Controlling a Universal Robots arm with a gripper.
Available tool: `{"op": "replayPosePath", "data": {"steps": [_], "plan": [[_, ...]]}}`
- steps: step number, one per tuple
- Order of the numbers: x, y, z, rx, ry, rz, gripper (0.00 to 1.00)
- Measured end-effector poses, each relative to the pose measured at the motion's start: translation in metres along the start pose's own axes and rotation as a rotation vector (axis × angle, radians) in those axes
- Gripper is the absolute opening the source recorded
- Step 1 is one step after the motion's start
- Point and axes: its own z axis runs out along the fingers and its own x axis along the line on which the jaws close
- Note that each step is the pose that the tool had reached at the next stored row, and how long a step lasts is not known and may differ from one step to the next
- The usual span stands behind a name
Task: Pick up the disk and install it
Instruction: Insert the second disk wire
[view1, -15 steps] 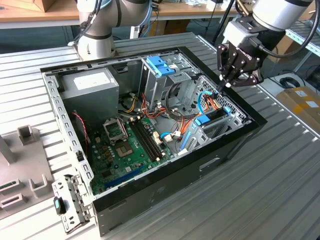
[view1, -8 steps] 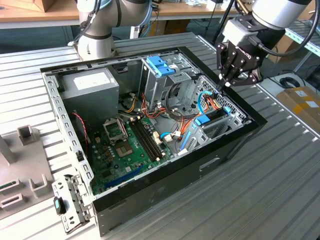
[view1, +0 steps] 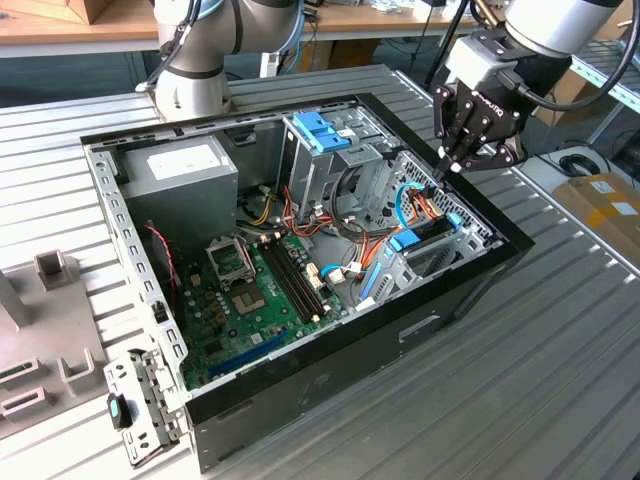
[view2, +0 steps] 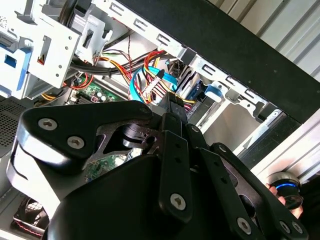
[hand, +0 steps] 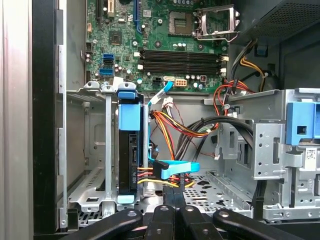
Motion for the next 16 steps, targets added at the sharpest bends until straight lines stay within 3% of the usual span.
{"op": "replayPosePath", "data": {"steps": [7,9,12,16], "plan": [[0.0000,0.0000,-0.0004,0.0000,0.0000,0.000,0.11],[-0.0001,0.0000,-0.0005,0.0000,0.0000,0.000,0.17],[-0.0001,0.0000,-0.0006,0.0000,0.0000,0.000,0.36],[-0.0001,0.0000,-0.0007,0.0000,0.0000,0.000,0.36]]}}
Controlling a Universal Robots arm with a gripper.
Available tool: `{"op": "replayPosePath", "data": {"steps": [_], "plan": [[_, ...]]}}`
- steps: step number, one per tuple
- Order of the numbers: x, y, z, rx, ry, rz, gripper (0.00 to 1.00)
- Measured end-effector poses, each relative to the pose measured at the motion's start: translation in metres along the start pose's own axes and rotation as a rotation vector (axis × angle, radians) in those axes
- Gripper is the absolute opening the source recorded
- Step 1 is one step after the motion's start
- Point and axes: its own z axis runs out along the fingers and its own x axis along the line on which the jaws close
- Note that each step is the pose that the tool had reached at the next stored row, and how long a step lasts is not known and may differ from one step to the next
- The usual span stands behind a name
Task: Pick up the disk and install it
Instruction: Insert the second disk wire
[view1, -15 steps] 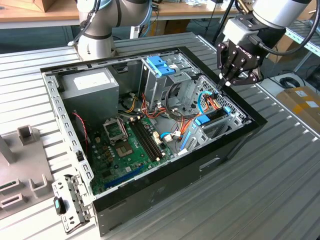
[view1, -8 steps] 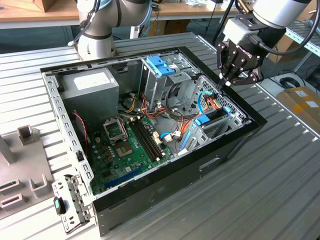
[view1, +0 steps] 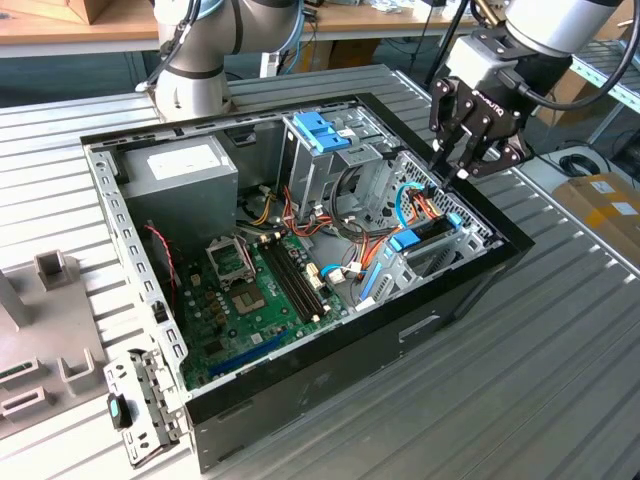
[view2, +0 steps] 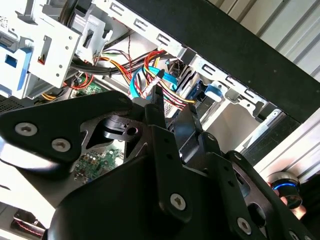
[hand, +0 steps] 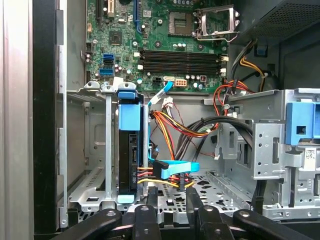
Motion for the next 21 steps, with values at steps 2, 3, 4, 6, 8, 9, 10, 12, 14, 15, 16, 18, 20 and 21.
{"op": "replayPosePath", "data": {"steps": [2,3,4,6,8,9,10,12,14,15,16,18,20,21], "plan": [[-0.0001,0.0045,0.0000,0.0001,0.0003,0.001,0.36],[-0.0001,0.0069,0.0002,0.0001,-0.0001,0.001,0.36],[-0.0001,0.0093,0.0003,0.0002,0.0000,0.001,0.36],[0.0000,0.0170,0.0014,0.0004,0.0021,0.004,0.36],[0.0000,0.0207,0.0025,0.0007,0.0030,0.007,0.36],[0.0001,0.0209,0.0029,0.0009,0.0036,0.011,0.36],[0.0000,0.0208,0.0033,0.0012,0.0042,0.013,0.36],[0.0002,0.0206,0.0039,0.0013,0.0044,0.015,0.36],[0.0003,0.0203,0.0049,0.0015,0.0043,0.017,0.36],[0.0004,0.0201,0.0054,0.0016,0.0043,0.018,0.36],[0.0006,0.0200,0.0059,0.0017,0.0043,0.019,0.36],[0.0012,0.0199,0.0069,0.0019,0.0045,0.021,0.36],[0.0019,0.0197,0.0077,0.0021,0.0044,0.024,0.36],[0.0023,0.0198,0.0081,0.0021,0.0044,0.024,0.36]]}}
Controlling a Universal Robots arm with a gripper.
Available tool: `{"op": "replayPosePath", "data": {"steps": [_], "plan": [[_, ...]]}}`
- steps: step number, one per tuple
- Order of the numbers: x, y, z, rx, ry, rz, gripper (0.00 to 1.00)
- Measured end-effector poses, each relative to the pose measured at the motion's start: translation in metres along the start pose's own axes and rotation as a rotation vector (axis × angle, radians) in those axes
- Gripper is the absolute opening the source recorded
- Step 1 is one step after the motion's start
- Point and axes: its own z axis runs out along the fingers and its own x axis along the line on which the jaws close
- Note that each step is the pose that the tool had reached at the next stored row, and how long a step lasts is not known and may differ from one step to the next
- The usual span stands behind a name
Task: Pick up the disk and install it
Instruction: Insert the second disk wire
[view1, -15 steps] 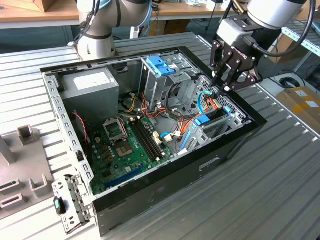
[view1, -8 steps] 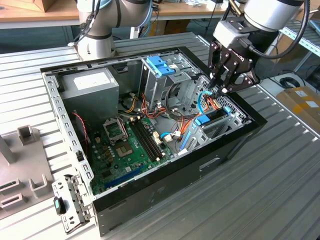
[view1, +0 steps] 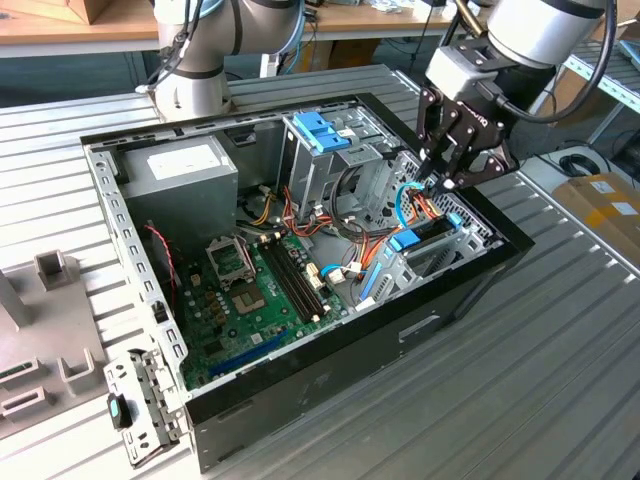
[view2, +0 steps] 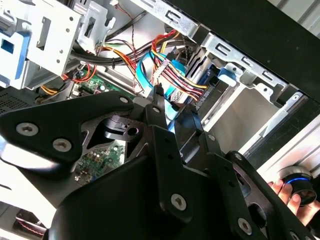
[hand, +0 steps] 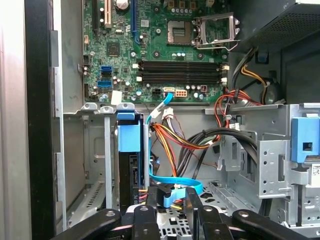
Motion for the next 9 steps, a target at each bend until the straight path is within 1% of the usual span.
{"op": "replayPosePath", "data": {"steps": [2,8,9], "plan": [[0.0004,0.0000,0.0012,0.0001,0.0002,0.001,0.36],[0.0005,0.0000,0.0016,0.0001,0.0001,0.002,0.36],[0.0005,0.0000,0.0016,0.0001,0.0001,0.002,0.35]]}}
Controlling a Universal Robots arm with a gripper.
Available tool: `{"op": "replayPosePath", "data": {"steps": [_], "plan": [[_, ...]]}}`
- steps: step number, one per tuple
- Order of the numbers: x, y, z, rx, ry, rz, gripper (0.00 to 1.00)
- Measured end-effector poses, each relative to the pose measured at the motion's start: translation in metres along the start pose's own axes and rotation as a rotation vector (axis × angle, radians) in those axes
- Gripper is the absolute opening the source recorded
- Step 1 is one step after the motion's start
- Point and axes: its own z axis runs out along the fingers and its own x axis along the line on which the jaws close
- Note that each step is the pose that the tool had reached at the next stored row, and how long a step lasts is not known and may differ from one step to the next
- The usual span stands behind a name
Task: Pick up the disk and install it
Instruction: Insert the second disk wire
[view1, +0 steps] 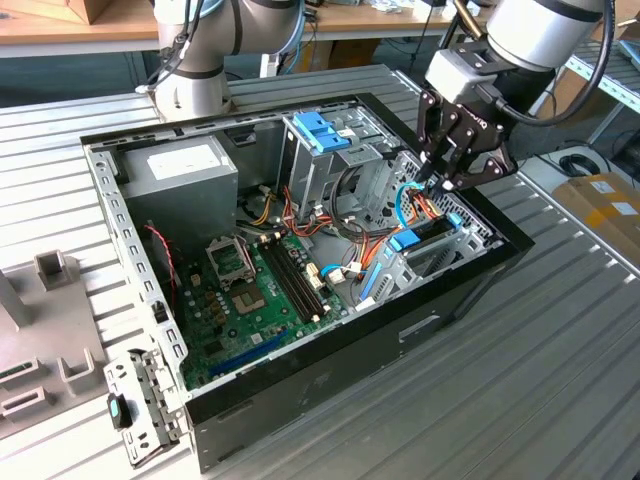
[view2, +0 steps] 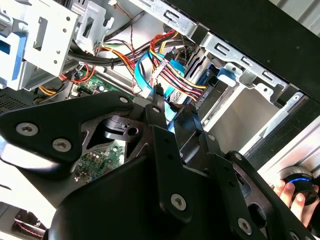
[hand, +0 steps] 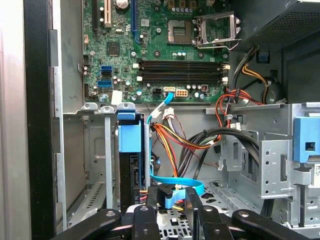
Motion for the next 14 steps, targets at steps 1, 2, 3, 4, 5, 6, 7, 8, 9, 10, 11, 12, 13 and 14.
{"op": "replayPosePath", "data": {"steps": [1,2,3,4,5,6,7,8,9,10,11,12,13,14], "plan": [[0.0000,0.0000,0.0000,0.0000,0.0000,0.000,0.35],[0.0000,0.0000,0.0000,0.0000,0.0000,0.000,0.28],[0.0000,0.0000,0.0000,0.0000,0.0000,0.000,0.22],[0.0000,0.0000,0.0001,0.0000,0.0000,0.000,0.16],[0.0000,0.0000,0.0001,0.0000,0.0000,0.000,0.16],[0.0000,0.0000,0.0001,0.0000,0.0000,0.000,0.16],[0.0000,0.0000,0.0001,0.0000,0.0000,0.000,0.16],[0.0000,0.0000,0.0001,0.0000,0.0000,0.000,0.16],[0.0000,0.0000,0.0001,0.0000,0.0000,0.000,0.16],[0.0000,0.0000,0.0001,0.0000,0.0000,0.000,0.16],[0.0000,0.0000,0.0001,0.0000,0.0000,0.000,0.16],[0.0000,0.0000,0.0001,0.0000,0.0000,0.000,0.16],[0.0000,0.0000,0.0001,0.0000,0.0000,0.000,0.16],[0.0004,0.0001,0.0003,0.0000,-0.0002,0.000,0.16]]}}
